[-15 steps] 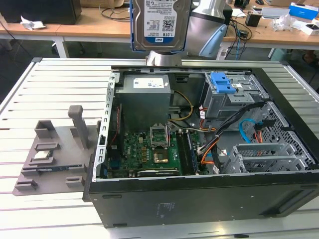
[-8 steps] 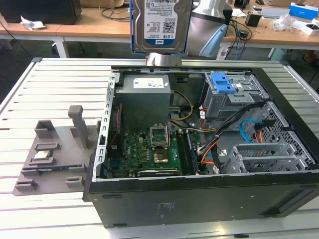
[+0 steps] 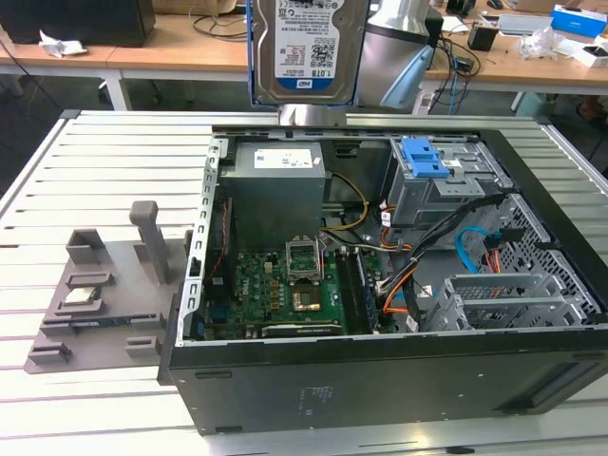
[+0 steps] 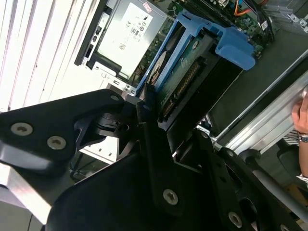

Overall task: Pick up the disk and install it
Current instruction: 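Pick up the disk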

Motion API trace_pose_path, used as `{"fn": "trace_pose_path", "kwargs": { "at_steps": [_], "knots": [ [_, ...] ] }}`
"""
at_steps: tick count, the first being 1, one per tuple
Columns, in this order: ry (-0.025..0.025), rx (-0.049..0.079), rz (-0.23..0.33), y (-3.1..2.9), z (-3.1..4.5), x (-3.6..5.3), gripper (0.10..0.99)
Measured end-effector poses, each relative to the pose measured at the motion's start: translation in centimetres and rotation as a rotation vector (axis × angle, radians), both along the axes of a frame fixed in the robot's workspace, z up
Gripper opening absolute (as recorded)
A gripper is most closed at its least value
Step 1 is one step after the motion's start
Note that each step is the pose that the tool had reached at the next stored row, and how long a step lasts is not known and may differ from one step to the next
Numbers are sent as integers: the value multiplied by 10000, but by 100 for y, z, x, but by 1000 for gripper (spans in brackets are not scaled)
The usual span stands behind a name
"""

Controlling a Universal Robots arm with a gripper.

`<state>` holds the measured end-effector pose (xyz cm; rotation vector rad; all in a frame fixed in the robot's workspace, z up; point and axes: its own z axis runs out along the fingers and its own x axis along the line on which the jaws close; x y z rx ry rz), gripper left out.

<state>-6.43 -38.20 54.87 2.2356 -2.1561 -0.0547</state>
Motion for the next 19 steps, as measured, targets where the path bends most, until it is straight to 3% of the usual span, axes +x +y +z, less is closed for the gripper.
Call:
{"fn": "trace_pose_path", "kwargs": {
  "at_steps": [8,19],
  "knots": [
    [0,0,0,-76,-5,0,365],
    [0,-1,0,-228,-12,0,365]
  ]
}}
